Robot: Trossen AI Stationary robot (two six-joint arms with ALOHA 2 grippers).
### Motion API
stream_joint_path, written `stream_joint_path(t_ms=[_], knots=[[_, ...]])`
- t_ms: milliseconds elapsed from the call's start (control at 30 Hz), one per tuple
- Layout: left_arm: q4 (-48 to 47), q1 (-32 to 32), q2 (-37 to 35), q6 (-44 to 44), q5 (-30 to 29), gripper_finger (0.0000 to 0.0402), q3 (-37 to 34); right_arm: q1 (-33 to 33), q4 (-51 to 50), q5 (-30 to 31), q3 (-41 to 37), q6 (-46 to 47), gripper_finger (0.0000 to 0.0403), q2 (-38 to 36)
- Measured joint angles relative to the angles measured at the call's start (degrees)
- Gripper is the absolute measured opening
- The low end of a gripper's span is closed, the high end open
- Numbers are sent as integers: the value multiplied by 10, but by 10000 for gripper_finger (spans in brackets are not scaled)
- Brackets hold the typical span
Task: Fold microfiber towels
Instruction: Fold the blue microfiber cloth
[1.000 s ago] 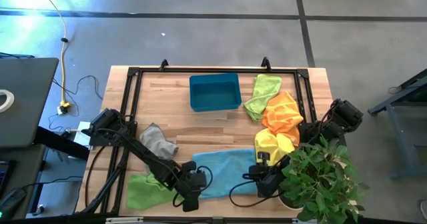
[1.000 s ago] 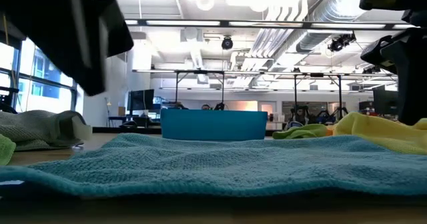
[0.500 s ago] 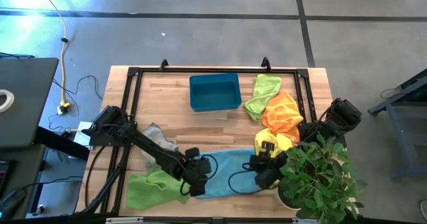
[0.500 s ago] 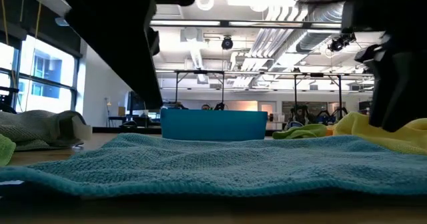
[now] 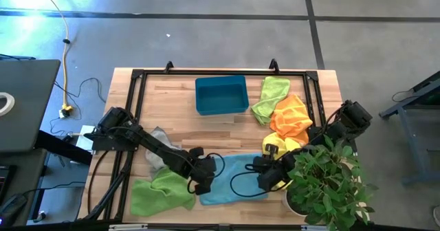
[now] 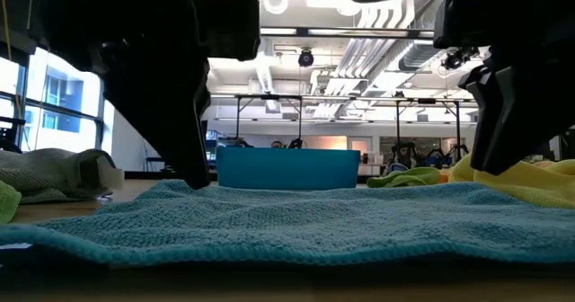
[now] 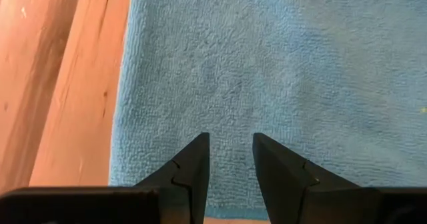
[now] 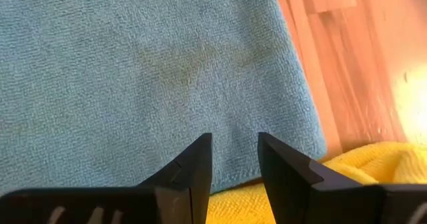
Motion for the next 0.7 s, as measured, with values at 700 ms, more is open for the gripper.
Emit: stream_joint_path(t_ms=[700], knots=[[25, 26, -3, 6, -11, 103, -61, -4, 26, 20, 0, -9, 113, 4]])
